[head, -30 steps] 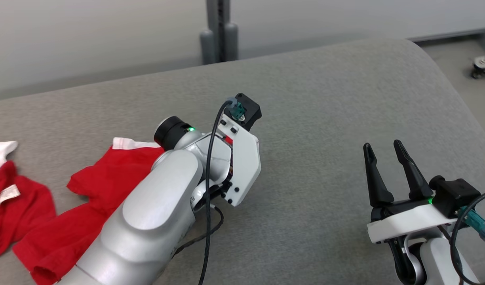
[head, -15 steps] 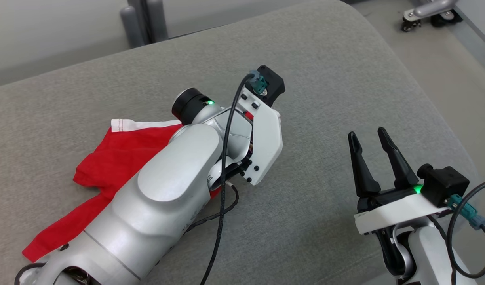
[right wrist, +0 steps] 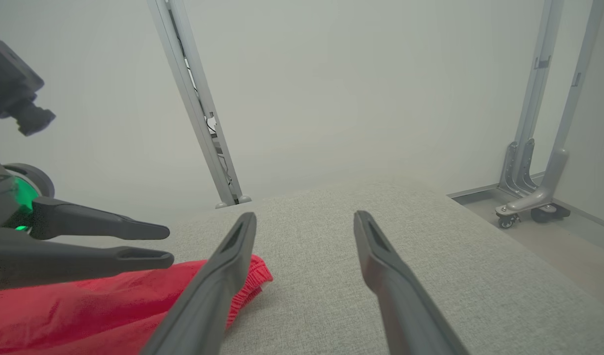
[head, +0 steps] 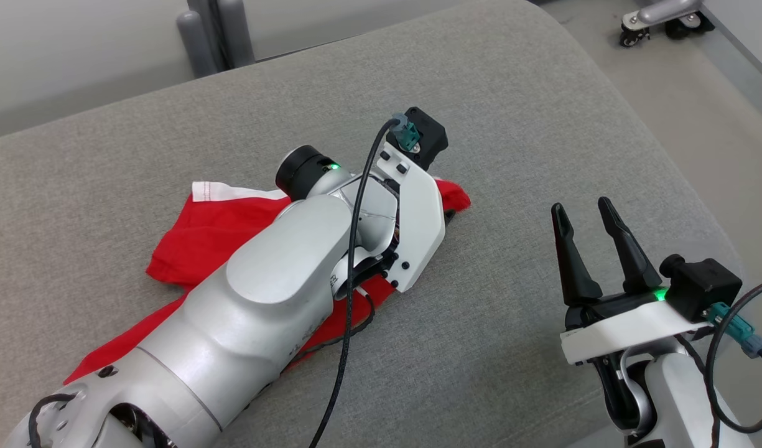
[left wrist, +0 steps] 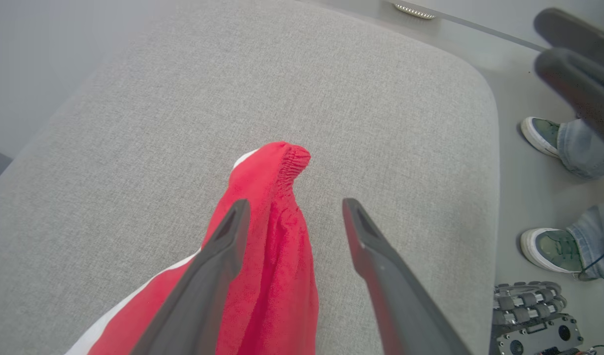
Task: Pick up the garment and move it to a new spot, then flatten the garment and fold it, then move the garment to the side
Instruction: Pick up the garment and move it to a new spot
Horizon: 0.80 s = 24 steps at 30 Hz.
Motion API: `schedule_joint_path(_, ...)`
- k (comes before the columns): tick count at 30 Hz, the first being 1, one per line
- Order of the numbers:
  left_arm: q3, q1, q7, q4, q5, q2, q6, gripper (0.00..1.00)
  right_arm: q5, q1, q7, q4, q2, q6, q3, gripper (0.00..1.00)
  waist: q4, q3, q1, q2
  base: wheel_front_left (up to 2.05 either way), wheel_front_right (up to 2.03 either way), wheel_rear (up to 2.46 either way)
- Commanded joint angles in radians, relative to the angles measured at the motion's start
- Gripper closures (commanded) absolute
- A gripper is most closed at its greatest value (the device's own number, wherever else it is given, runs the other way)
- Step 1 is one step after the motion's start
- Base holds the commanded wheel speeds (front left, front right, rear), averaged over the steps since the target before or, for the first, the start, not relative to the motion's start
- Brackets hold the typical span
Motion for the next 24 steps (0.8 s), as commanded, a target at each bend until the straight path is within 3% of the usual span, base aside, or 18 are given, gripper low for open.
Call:
schedule_joint_path(1,-0.013,-0.012,-0.005,0.01,-0.019,0.004,-0.008,0.0,-0.012,0.014,-0.004,0.005,-0.004,0.002,-0.004,0.0,0.023,-0.017,0.0,-0.0001,0.0,0.0,0.0)
schedule_joint_path(9,-0.053,-0.011,-0.066,0.049,-0.075,0.004,-0.008,0.0,-0.046,0.029,-0.004,0.018,-0.004,0.002,-0.043,0.0,0.113,-0.077,0.0,-0.0001,0.0,0.0,0.0)
schedule_joint_path(16,-0.032,0.019,-0.199,0.106,-0.088,0.005,0.0,0.0,-0.067,0.061,-0.004,0.027,-0.023,0.002,-0.071,0.0,0.203,-0.136,0.0,-0.0001,0.0,0.0,0.0)
schedule_joint_path(24,0.011,0.073,-0.344,0.155,-0.098,0.056,0.006,0.0,-0.062,0.086,-0.004,0.015,-0.047,0.002,-0.094,0.0,0.274,-0.174,0.0,-0.0001,0.0,0.0,0.0)
